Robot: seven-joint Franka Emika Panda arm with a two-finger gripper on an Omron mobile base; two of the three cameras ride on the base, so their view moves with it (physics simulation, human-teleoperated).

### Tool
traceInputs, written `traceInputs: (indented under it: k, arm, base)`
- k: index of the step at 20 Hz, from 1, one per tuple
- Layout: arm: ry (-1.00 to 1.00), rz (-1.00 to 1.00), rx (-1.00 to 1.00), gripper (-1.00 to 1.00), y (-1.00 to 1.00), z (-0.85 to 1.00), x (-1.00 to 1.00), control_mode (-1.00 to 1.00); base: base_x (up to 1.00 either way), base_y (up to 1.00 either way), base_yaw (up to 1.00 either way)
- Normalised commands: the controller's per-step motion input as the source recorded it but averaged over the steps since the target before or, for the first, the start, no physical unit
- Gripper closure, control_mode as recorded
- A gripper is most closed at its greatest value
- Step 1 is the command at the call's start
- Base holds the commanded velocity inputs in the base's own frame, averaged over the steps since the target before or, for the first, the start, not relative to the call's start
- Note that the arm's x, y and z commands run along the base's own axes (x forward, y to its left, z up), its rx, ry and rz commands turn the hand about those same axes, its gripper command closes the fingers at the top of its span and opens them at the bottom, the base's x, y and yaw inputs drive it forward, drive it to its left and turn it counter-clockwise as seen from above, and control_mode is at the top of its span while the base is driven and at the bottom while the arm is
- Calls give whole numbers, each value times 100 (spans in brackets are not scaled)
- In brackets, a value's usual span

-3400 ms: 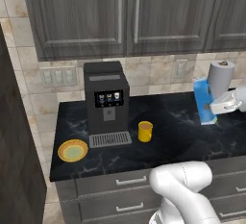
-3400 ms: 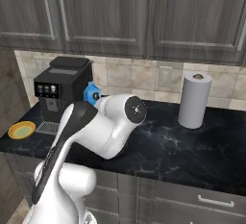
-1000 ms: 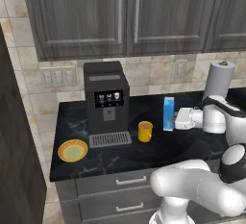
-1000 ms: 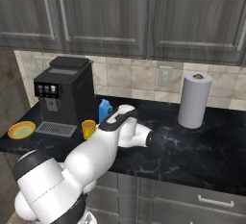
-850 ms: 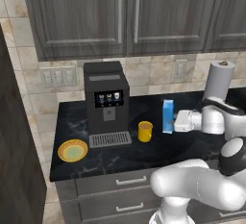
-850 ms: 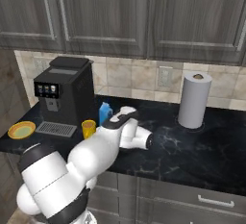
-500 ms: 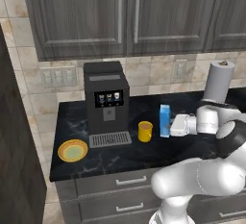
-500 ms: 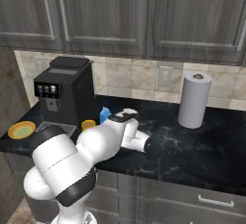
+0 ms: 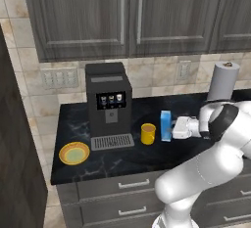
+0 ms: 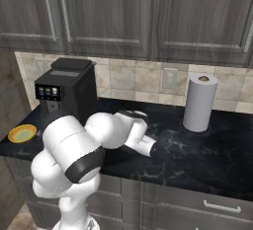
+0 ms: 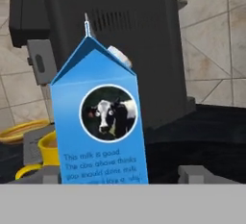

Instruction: Take a sugar cube from the saucer and place it inside the coffee. Then, grab milk from the fridge and place it next to the coffee on the counter to sweeten the coffee.

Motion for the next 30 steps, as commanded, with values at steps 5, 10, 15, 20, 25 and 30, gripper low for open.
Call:
traceInputs:
  k: [5, 10, 15, 20, 25, 30]
  arm:
    - [-2, 0, 0, -100, -9, 46, 0, -100]
    - [-10, -1, 0, -100, -16, 70, -2, -100]
    - [-20, -1, 0, -100, -25, 82, -26, -100]
    - [-60, 0, -4, -100, -1, 100, -77, -100]
    - [-94, 0, -21, -100, 13, 66, -100, -100]
    - [-100, 1, -25, -100, 24, 20, -100, -100]
  base:
    - [0, 0, 0]
    - [0, 0, 0]
    - [0, 0, 0]
    - [0, 0, 0]
    - [0, 0, 0]
    - [0, 0, 0]
